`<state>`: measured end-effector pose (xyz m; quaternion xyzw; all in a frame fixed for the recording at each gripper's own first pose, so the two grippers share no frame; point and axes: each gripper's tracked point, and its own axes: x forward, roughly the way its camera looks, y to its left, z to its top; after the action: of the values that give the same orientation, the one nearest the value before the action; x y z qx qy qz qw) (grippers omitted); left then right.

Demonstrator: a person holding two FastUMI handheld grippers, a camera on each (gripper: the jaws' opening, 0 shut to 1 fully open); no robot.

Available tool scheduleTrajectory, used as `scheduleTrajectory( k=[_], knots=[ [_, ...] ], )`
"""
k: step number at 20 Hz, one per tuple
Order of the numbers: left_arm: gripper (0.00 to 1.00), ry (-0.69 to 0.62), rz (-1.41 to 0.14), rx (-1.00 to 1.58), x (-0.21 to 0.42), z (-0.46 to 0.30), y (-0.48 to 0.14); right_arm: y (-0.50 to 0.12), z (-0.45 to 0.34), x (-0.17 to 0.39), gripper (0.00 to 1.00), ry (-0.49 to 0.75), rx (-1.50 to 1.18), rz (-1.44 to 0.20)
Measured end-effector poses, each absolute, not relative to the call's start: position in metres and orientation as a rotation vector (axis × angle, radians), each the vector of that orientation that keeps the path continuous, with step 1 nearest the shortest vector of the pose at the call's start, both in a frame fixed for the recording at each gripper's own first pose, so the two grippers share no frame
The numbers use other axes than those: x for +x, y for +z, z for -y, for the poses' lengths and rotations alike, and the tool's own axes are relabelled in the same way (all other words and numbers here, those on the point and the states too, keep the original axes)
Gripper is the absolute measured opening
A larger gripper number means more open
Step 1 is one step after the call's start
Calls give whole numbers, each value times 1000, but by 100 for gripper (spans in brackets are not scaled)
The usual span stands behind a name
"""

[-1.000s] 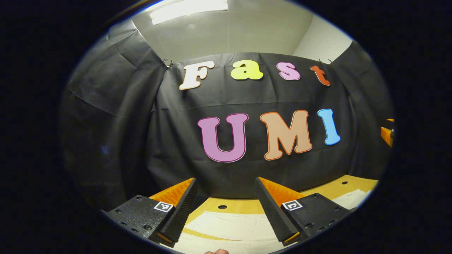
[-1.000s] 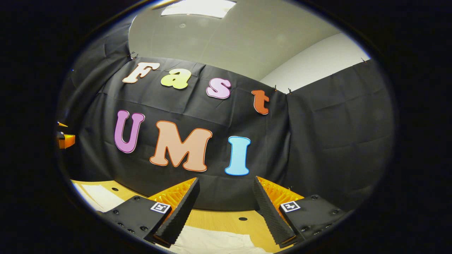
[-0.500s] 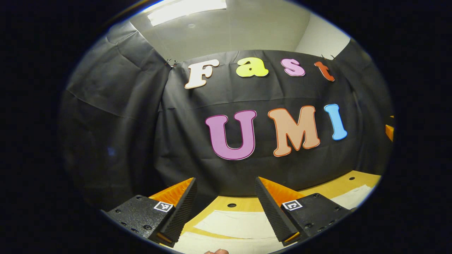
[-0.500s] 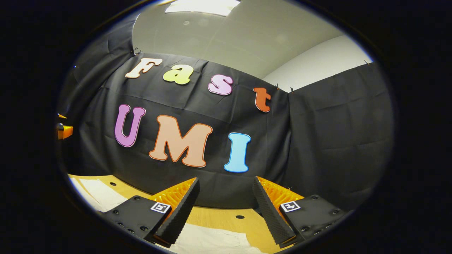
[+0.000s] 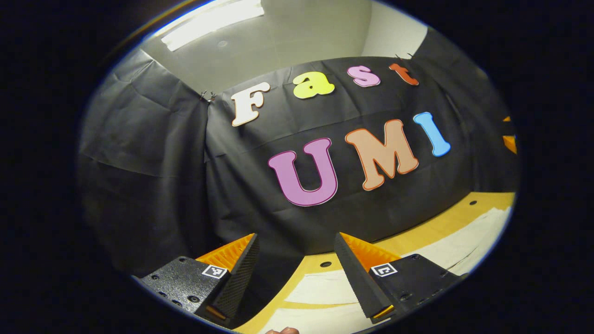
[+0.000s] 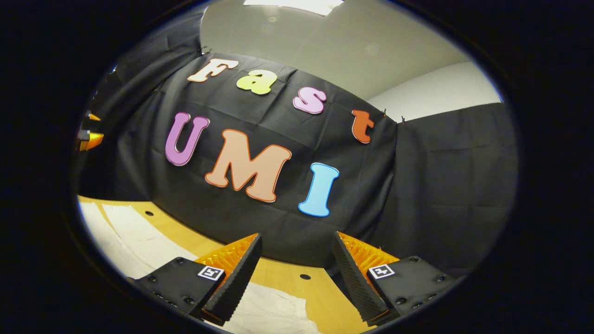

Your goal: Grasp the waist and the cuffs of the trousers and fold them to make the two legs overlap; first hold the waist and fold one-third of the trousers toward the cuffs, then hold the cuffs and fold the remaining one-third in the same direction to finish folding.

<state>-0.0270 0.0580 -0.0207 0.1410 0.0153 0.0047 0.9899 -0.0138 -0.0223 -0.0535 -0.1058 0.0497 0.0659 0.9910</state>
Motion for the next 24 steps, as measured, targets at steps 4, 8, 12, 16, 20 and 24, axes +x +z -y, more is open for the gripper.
scheduleTrajectory(
  k=[4, 8, 12, 16, 20, 24],
  knots=[
    [96, -53, -85, 445, -42, -64, -48, -75, 21, -27, 97, 219, -361, -129],
    [96, -170, -149, 607, -74, -56, -97, -115, 13, -59, 97, 350, -496, -172],
    [96, -342, -277, 757, -112, -41, -169, -160, 4, -92, 97, 475, -601, -235],
    [96, -431, -370, 856, -139, -50, -214, -196, 2, -112, 97, 575, -700, -271],
    [97, -513, -427, 941, -158, -57, -241, -234, 7, -131, 97, 667, -801, -321],
    [97, -615, -481, 1065, -172, -68, -264, -263, 13, -146, 98, 739, -902, -350]
  ],
)
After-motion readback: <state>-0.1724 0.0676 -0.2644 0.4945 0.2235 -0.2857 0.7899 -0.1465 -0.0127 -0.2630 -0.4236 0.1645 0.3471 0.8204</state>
